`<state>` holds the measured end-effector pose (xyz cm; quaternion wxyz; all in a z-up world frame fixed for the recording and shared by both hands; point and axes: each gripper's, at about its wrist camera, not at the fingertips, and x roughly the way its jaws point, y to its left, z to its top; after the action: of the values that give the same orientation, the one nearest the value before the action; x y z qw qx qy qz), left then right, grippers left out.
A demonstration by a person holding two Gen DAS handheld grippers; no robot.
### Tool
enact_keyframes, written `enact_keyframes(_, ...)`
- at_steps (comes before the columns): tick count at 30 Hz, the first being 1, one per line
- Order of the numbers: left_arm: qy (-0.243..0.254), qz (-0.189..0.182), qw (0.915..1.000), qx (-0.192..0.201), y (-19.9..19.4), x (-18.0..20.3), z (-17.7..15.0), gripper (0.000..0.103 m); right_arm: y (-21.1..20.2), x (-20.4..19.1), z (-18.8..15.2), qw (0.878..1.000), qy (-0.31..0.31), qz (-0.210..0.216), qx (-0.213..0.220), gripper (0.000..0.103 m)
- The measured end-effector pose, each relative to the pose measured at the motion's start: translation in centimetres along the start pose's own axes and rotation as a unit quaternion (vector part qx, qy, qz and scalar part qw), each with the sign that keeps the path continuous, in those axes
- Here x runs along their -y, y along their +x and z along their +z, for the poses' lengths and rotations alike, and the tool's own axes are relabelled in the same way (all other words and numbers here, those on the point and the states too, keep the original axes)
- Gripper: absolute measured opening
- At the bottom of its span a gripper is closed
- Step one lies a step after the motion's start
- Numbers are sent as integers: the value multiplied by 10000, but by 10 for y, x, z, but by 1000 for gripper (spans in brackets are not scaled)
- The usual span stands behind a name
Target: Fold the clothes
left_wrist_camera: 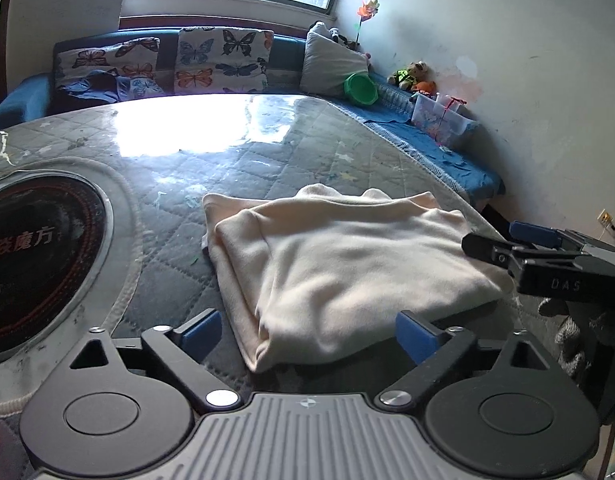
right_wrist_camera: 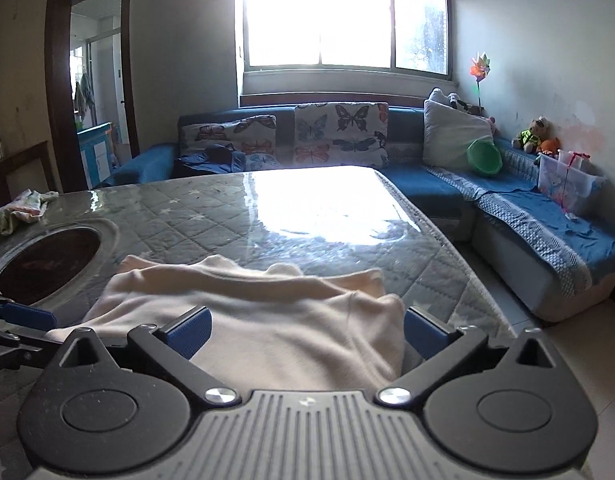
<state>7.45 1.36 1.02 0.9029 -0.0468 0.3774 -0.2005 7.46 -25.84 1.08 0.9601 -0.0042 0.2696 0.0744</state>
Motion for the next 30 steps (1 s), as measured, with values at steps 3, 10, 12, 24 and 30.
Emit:
enact_keyframes(3,22,76,10000,-7,-3,2,-4,97,-1,-5,-8,10000,20,-5,-42,103)
enact_keyframes(10,30,163,9999,22,-7,3,-8,97,7,-16,-27,9999,-32,-16,-138,103)
enact_keyframes(12,3,183,9998,32,-7,2,-8,97,10,-18,-34,9998,-82,-58,-153,103)
enact_keyframes(24,-126,292,9995,68,-8,-4,-9,97,4,-15,-35,10000,-72,-5,27,103)
enact_keyframes(30,-239,360,9991,51,-7,-9,-10,97,-1,-20,-31,9978,245,608,17,102)
